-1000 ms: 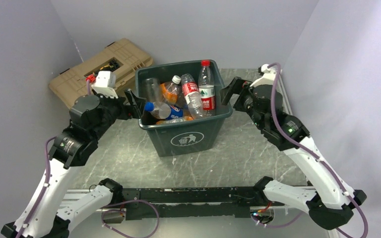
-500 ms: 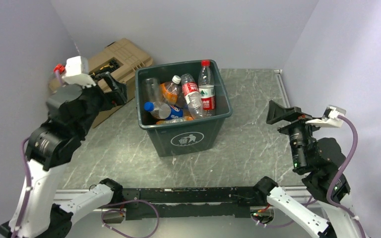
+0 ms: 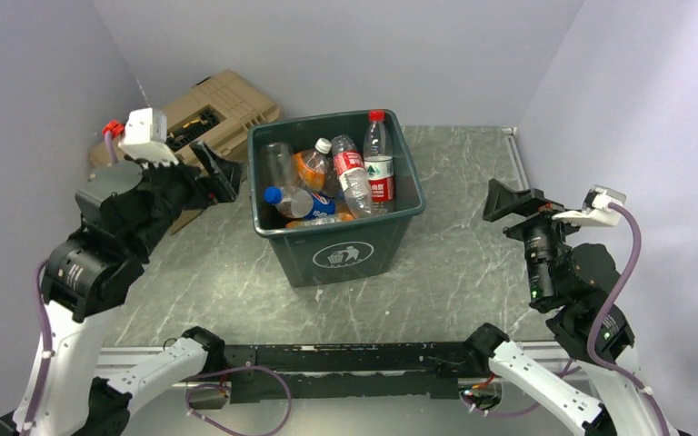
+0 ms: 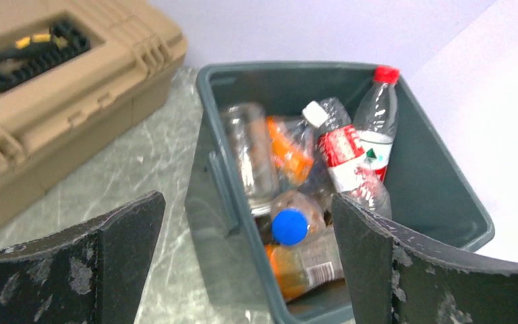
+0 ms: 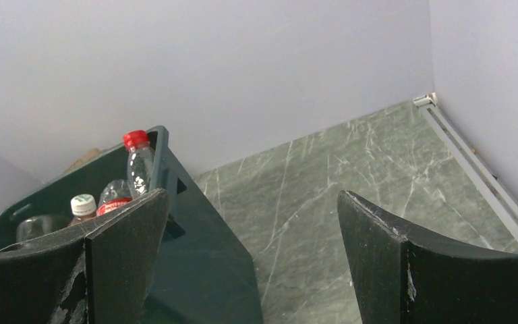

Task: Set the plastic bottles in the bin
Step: Reset both arms

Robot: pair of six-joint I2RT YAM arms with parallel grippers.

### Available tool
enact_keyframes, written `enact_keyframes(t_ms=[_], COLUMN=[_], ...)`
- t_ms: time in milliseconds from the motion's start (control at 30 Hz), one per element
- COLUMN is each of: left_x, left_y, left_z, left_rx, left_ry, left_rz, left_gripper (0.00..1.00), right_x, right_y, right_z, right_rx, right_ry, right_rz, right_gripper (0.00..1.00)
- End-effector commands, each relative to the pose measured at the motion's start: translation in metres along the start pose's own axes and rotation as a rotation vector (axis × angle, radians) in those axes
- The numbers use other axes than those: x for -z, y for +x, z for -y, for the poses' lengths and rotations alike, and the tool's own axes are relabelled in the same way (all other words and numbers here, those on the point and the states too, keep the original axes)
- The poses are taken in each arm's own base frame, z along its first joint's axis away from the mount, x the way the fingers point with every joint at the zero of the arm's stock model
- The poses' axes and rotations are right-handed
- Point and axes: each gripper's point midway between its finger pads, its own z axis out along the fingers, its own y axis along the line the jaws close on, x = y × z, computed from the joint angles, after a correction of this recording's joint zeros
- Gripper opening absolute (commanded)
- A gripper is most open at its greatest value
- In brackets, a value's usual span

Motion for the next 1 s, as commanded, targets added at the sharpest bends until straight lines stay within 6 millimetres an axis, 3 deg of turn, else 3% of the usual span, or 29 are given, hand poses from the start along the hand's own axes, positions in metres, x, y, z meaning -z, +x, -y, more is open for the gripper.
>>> enact_keyframes(t_ms=[0, 133, 333, 467, 567, 700, 967], left_x=[-0.016, -0.012, -0.003, 0.015, 0.020, 0.012, 0.014], left_y=[0.007, -0.017, -0.067, -0.099, -0.103, -0.092, -0.090], left_z=[0.008, -0.019, -0.005, 0.011, 0.014, 0.015, 0.012], left_rx=[-0.153, -0.052, -0.108, -0.100, -0.111, -0.128, -0.147], left_ry=[0.046, -0.128, -0.130, -0.048, -0.022, -0.014, -0.020], left_rz=[-0.057, 0.069, 0.135, 0.257, 0.277, 0.229, 0.233], left_gripper=[0.99, 1.00, 1.00, 0.99, 0.99, 0.99, 0.99], right_x=[-0.006, -0.004, 0.008, 0.020, 0.015, -0.010, -0.009], right_y=[-0.009, -0.020, -0.062, -0.070, -0.056, -0.034, -0.039], right_z=[-0.009, -0.022, -0.052, -0.073, -0.073, -0.056, -0.055], right_rx=[0.028, 0.052, 0.069, 0.076, 0.113, 0.155, 0.051], right_ry=[-0.022, -0.075, -0.245, -0.401, -0.401, -0.226, -0.232], right_rz=[0.025, 0.006, 0.094, 0.171, 0.143, 0.036, 0.117], right_gripper=[1.00, 1.00, 1.00, 1.00, 1.00, 1.00, 1.00])
